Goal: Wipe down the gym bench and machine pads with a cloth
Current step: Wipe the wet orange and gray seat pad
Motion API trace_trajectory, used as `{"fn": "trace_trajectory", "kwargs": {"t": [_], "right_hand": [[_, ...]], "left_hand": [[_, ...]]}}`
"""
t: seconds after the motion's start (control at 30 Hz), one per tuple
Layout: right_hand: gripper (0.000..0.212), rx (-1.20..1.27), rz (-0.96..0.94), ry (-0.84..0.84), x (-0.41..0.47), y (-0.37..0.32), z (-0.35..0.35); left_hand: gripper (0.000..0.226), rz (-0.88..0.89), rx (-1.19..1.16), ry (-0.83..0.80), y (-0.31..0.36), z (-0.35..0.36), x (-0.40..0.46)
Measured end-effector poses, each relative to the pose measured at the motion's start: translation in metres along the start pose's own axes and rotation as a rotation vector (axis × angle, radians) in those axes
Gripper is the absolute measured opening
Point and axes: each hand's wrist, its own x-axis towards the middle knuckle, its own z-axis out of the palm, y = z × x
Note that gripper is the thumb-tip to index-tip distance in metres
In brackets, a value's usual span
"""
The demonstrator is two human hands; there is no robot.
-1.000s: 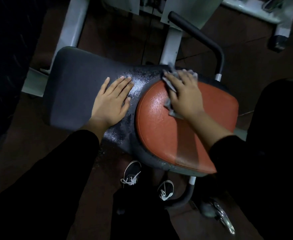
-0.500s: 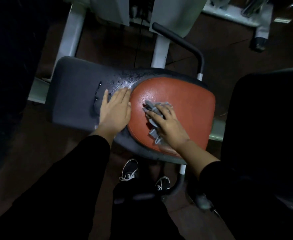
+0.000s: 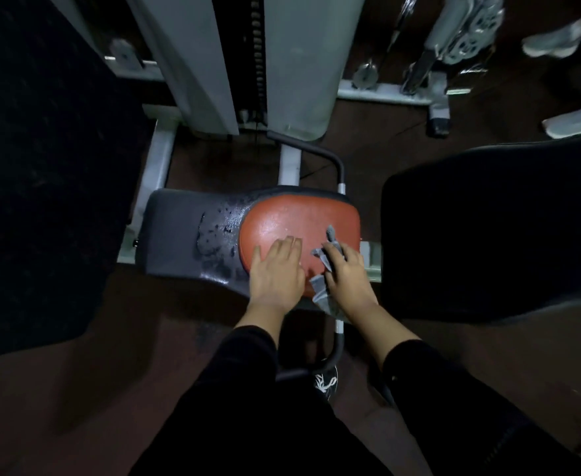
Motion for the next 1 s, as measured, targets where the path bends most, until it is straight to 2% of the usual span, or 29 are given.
{"fn": "trace_trajectory", "kwargs": {"t": [0.23, 0.37, 0.67, 0.87, 1.0], "right_hand": [[0.061, 0.02, 0.122, 0.028, -0.074, -0.012, -0.039], [0.058, 0.09, 0.221, 0.148, -0.111, -0.026, -0.048], [0.052, 0.251, 0.519, 0.427, -0.199, -0.05, -0.03], [0.054, 0.3, 0.768, 0.578, -0.29, -0.038, -0.021], [0.049, 0.342, 0.95, 0.742, -0.366, -0.024, -0.017]], "left_hand": [[0.055, 0.083, 0.006, -0.021, 0.045, -0.034, -0.05], [0.054, 0.189, 0.043, -0.051, 0.059, -0.046, -0.074], [0.054, 0.575, 0.18, -0.113, 0.075, -0.056, -0.119], [0.055, 0.894, 0.272, -0.16, 0.123, -0.042, -0.168], [0.054, 1.106, 0.291, -0.207, 0.17, -0.024, -0.221]]}}
